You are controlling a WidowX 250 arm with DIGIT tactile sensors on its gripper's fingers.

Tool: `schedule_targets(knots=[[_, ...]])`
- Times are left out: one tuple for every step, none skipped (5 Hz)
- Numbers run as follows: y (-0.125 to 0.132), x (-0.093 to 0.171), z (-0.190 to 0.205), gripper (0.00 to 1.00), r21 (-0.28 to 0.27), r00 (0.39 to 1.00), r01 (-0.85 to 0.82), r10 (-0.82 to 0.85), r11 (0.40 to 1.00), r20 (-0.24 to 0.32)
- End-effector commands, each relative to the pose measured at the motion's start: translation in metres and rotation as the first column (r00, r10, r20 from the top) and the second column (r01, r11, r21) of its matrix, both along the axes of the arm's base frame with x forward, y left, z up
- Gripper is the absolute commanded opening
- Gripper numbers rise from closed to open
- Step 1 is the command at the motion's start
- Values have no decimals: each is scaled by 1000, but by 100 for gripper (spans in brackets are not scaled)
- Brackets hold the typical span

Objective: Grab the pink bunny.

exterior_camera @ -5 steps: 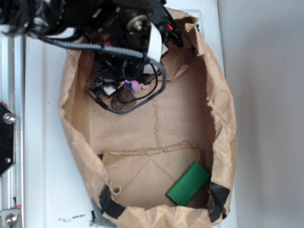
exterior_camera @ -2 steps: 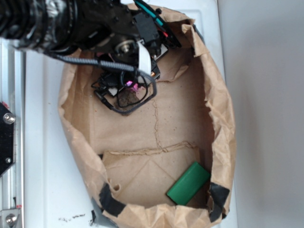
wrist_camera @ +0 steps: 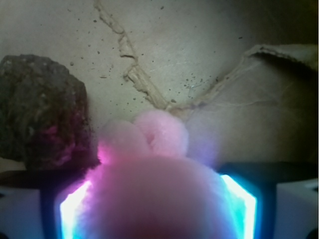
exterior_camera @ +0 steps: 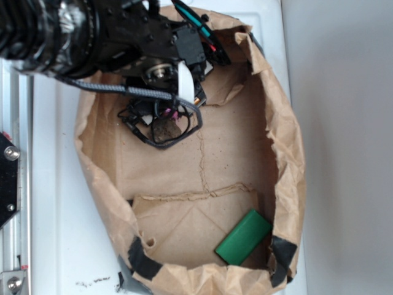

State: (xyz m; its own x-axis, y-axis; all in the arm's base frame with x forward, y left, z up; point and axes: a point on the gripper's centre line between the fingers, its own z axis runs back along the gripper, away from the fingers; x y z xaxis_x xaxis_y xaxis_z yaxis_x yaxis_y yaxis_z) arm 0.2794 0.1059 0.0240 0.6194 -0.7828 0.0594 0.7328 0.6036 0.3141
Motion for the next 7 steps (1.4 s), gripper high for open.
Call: schedule_targets(knots=[[0, -1, 14, 0, -24, 989, -145, 146, 989, 2], [-4, -3, 33, 0, -78, 953, -302, 301, 950, -18], [-11, -6, 53, 0, -116, 870, -492, 490, 863, -44], [-19, -7, 71, 0, -94, 774, -633, 629, 769, -64], [-28, -5, 89, 0, -66, 686, -727, 719, 684, -107], [-43, -2, 106, 0, -95, 545, -837, 810, 538, -216], [-58, 4, 119, 0, -127, 503, -864, 842, 487, -196]])
